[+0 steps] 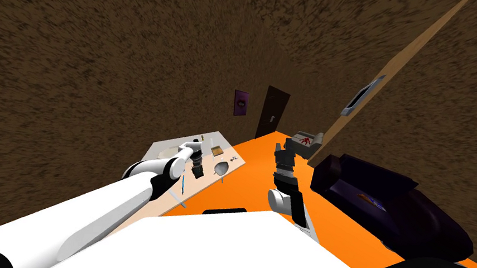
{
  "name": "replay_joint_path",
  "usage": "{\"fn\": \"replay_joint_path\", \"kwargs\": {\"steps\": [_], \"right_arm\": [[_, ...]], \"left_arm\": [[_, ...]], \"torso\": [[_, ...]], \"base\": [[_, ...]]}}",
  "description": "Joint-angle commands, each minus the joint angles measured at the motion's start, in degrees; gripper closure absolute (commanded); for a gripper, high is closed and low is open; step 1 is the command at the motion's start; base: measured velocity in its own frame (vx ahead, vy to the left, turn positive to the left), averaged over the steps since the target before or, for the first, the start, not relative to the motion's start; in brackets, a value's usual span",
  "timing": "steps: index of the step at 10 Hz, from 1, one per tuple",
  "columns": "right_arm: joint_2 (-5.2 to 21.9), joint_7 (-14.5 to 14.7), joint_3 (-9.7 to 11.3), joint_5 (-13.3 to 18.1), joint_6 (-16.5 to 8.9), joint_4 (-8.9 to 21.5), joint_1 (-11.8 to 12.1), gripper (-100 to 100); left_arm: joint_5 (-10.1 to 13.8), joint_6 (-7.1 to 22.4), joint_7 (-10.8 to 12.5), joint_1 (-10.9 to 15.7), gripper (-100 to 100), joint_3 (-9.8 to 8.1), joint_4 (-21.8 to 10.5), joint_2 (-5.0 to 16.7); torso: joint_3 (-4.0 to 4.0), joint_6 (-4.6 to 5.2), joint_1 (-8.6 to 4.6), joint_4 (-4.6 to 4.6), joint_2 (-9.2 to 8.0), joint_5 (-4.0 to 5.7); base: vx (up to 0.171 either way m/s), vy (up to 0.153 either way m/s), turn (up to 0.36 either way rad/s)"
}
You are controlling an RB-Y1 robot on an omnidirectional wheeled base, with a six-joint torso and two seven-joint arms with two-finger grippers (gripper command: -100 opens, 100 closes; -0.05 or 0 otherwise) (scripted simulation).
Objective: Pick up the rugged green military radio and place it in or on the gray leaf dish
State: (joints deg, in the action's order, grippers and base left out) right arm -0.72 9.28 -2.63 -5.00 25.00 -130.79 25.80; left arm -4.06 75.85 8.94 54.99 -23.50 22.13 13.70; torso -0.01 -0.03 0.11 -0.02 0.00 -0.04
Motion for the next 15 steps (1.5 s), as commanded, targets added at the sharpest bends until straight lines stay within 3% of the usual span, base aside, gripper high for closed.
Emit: {"fn": "replay_joint_path", "kwargs": {"steps": [1,2,3,5,6,10,11,12,15], "right_arm": [[0.0,0.0,0.0,0.0,0.0,0.0,0.0,0],[0.0,0.0,0.0,0.0,0.0,0.0,0.0,0],[0.0,0.0,0.0,0.0,0.0,0.0,0.0,0],[0.0,0.0,0.0,0.0,0.0,0.0,0.0,0],[0.0,0.0,0.0,0.0,0.0,0.0,0.0,0],[0.0,0.0,0.0,0.0,0.0,0.0,0.0,0],[0.0,0.0,0.0,0.0,0.0,0.0,0.0,0],[0.0,0.0,0.0,0.0,0.0,0.0,0.0,0],[0.0,0.0,0.0,0.0,0.0,0.0,0.0,0]], "left_arm": [[0.0,0.0,0.0,0.0,-100,0.00,0.0,0.0],[0.0,-0.1,0.0,0.1,0,-0.01,-0.2,0.0],[0.2,-1.8,0.0,-1.2,-100,0.33,-0.6,-0.3],[0.2,-2.0,0.1,-1.4,-100,0.38,-0.8,-0.4],[0.3,-2.4,0.1,-1.4,100,0.39,-1.1,-0.4],[0.3,-2.3,0.1,-1.4,100,0.38,-1.1,-0.4],[0.3,-2.3,0.1,-1.4,0,0.38,-1.1,-0.4],[0.0,-0.4,0.0,-0.2,100,0.06,-0.3,0.0],[0.1,-0.8,0.1,0.0,100,0.07,-0.7,0.0]], "torso": [[0.00,0.00,0.00,0.00,0.00,0.00],[0.01,0.00,-0.08,0.00,-0.01,0.02],[0.01,0.01,-0.11,0.01,-0.02,0.03],[-0.06,0.01,-0.12,-0.02,0.10,0.03],[-0.03,0.01,-0.12,-0.01,0.06,0.03],[-0.06,0.04,-0.06,-0.03,0.09,0.00],[-0.06,0.04,-0.06,-0.02,0.09,0.01],[-0.06,0.04,-0.07,-0.02,0.09,0.01],[0.02,0.03,-0.09,0.03,-0.02,0.03]], "base": [[0.001,0.007,0.000],[0.000,0.000,0.000],[0.027,0.001,0.002],[0.028,0.000,0.004],[0.000,0.000,0.000],[0.000,0.000,0.000],[0.000,0.000,0.000],[-0.029,-0.001,-0.006],[-0.015,0.000,-0.004]]}}
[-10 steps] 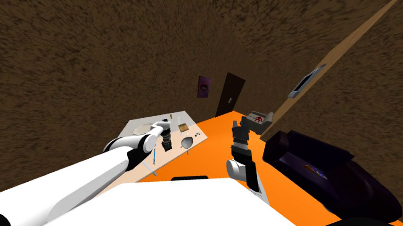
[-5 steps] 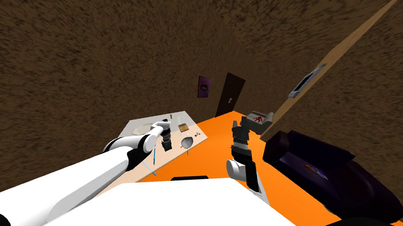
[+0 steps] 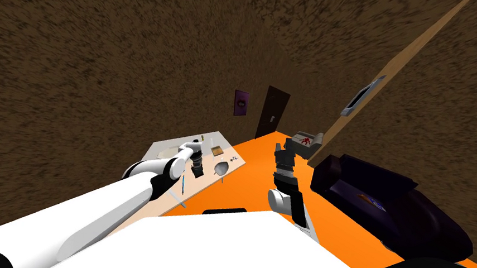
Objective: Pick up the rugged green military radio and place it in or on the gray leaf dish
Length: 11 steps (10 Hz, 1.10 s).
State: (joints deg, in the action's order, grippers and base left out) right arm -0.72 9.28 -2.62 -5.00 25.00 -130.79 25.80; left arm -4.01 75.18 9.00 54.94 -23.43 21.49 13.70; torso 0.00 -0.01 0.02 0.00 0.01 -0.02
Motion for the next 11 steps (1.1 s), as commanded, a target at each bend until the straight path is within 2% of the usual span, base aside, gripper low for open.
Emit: {"fn": "replay_joint_path", "kwargs": {"steps": [1,2,4,5,6,7,9,10,11], "right_arm": [[0.0,0.0,0.0,0.0,0.0,0.0,0.0,0],[0.0,0.0,0.0,0.0,0.0,0.0,0.0,0],[0.0,0.0,0.0,0.0,0.0,0.0,0.0,0],[0.0,0.0,0.0,0.0,0.0,0.0,0.0,0],[0.0,0.0,0.0,0.0,0.0,0.0,0.0,0],[0.0,0.0,0.0,0.0,0.0,0.0,0.0,0],[0.0,0.0,0.0,0.0,0.0,0.0,0.0,0],[0.0,0.0,0.0,0.0,0.0,0.0,0.0,0],[0.0,0.0,0.0,0.0,0.0,0.0,0.0,0]], "left_arm": [[0.0,0.0,0.0,0.0,0,0.00,0.0,0.0],[-0.4,-2.5,-0.9,-0.8,100,0.21,0.3,0.1],[-0.9,-5.6,-2.2,-2.1,100,0.52,0.6,0.2],[-0.9,-5.9,-2.2,-2.1,100,0.52,0.6,0.2],[-1.3,-7.9,-3.0,-2.9,100,0.74,0.8,0.3],[-1.3,-8.2,-3.0,-2.9,100,0.74,0.8,0.3],[-1.7,-10.8,-3.9,-3.8,100,1.02,1.0,0.6],[-2.2,-13.3,-4.9,-4.8,100,1.36,1.3,0.9],[-2.2,-13.6,-4.9,-4.8,100,1.36,1.3,0.9]], "torso": [[0.00,0.00,0.00,0.00,0.00,0.00],[-0.01,0.00,0.00,0.00,0.02,0.00],[0.03,0.14,-0.57,0.02,-0.06,0.08],[-0.01,0.24,-0.69,-0.03,-0.01,0.04],[-0.06,0.26,-0.56,-0.03,0.08,0.02],[-0.13,0.36,-0.45,-0.08,0.18,-0.07],[-0.27,0.49,-0.34,-0.18,0.36,-0.22],[-0.34,0.57,-0.31,-0.20,0.49,-0.26],[-0.43,0.64,-0.32,-0.24,0.63,-0.31]], "base": [[0.000,0.000,0.000],[-0.022,-0.072,-0.114],[-0.035,-0.152,-0.110],[-0.012,-0.101,-0.038],[-0.007,-0.071,-0.085],[-0.010,-0.051,-0.045],[-0.009,-0.057,-0.056],[0.000,-0.066,-0.079],[0.006,-0.058,-0.050]]}}
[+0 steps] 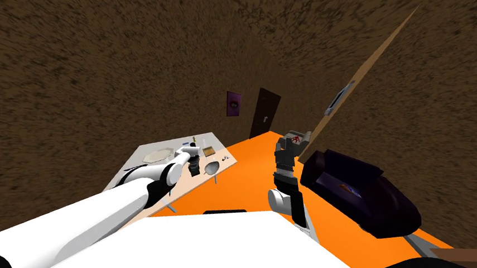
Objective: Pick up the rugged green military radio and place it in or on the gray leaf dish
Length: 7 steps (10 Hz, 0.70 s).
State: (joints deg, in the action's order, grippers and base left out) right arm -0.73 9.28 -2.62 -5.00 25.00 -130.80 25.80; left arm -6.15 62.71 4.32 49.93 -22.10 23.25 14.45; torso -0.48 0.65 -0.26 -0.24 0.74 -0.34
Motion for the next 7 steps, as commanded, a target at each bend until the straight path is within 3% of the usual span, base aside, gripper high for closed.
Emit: {"fn": "replay_joint_path", "kwargs": {"steps": [1,4,5,7], "right_arm": [[0.0,0.0,0.0,0.0,0.0,0.0,0.0,0],[0.0,0.0,0.0,0.0,0.0,0.0,0.0,0],[0.0,0.0,0.0,0.0,0.0,0.0,0.0,0],[0.0,0.0,0.0,0.0,0.0,0.0,0.0,0]], "left_arm": [[-0.6,-2.9,-1.2,-0.9,100,0.44,-0.1,0.6],[-1.2,-7.6,-2.4,-2.2,100,0.90,0.3,1.2],[-1.2,-7.6,-2.4,-2.2,100,0.90,-1.2,1.2],[-1.2,-7.6,-2.4,-2.2,100,0.90,0.3,1.2]], "torso": [[0.00,0.00,0.00,0.00,0.00,0.00],[-0.18,0.15,0.08,-0.06,0.31,-0.07],[-0.21,0.16,0.15,-0.07,0.37,-0.09],[-0.22,0.15,0.37,-0.09,0.35,-0.17]], "base": [[0.001,-0.068,-0.109],[0.017,-0.053,-0.070],[0.002,-0.020,0.004],[-0.002,-0.003,0.004]]}}
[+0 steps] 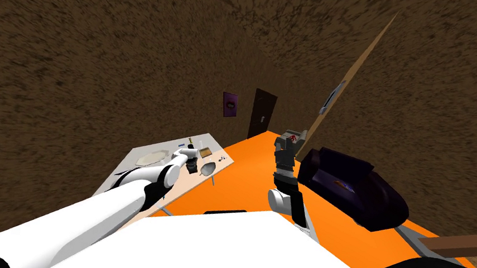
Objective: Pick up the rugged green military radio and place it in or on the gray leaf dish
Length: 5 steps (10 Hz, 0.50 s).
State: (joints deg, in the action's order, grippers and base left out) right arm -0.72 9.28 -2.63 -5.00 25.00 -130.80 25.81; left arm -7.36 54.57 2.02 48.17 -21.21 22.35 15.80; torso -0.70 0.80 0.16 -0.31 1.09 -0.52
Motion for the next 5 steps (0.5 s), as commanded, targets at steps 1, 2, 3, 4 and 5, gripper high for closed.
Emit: {"fn": "replay_joint_path", "kwargs": {"steps": [1,2,3,4,5], "right_arm": [[0.0,0.0,0.0,0.0,0.0,0.0,0.0,0],[0.0,0.0,0.0,0.0,0.0,0.0,0.0,0],[0.0,0.0,0.0,0.0,0.0,0.0,0.0,0],[0.0,0.0,0.0,0.0,0.0,0.0,0.0,0],[0.0,0.0,0.0,0.0,0.0,0.0,0.0,0]], "left_arm": [[-0.7,-2.9,-1.3,-1.7,100,0.52,1.6,0.5],[-0.7,-3.2,-1.3,-1.7,100,0.52,1.6,0.5],[-1.4,-5.1,-2.6,-3.1,100,1.06,2.0,1.2],[-1.4,-7.1,-2.6,-3.1,100,1.06,1.7,1.2],[-1.4,-7.1,-2.6,-3.1,100,1.06,2.0,1.2]], "torso": [[0.00,0.00,0.00,0.00,0.00,0.00],[-0.02,0.04,-0.08,-0.01,0.04,0.01],[-0.01,0.04,-0.15,0.02,0.04,0.04],[-0.03,0.04,-0.17,0.01,0.08,0.05],[0.00,0.06,-0.19,0.05,0.07,0.07]], "base": [[0.008,-0.033,-0.114],[0.009,-0.041,-0.053],[0.023,-0.049,-0.108],[0.020,-0.042,-0.043],[0.008,-0.020,0.000]]}}
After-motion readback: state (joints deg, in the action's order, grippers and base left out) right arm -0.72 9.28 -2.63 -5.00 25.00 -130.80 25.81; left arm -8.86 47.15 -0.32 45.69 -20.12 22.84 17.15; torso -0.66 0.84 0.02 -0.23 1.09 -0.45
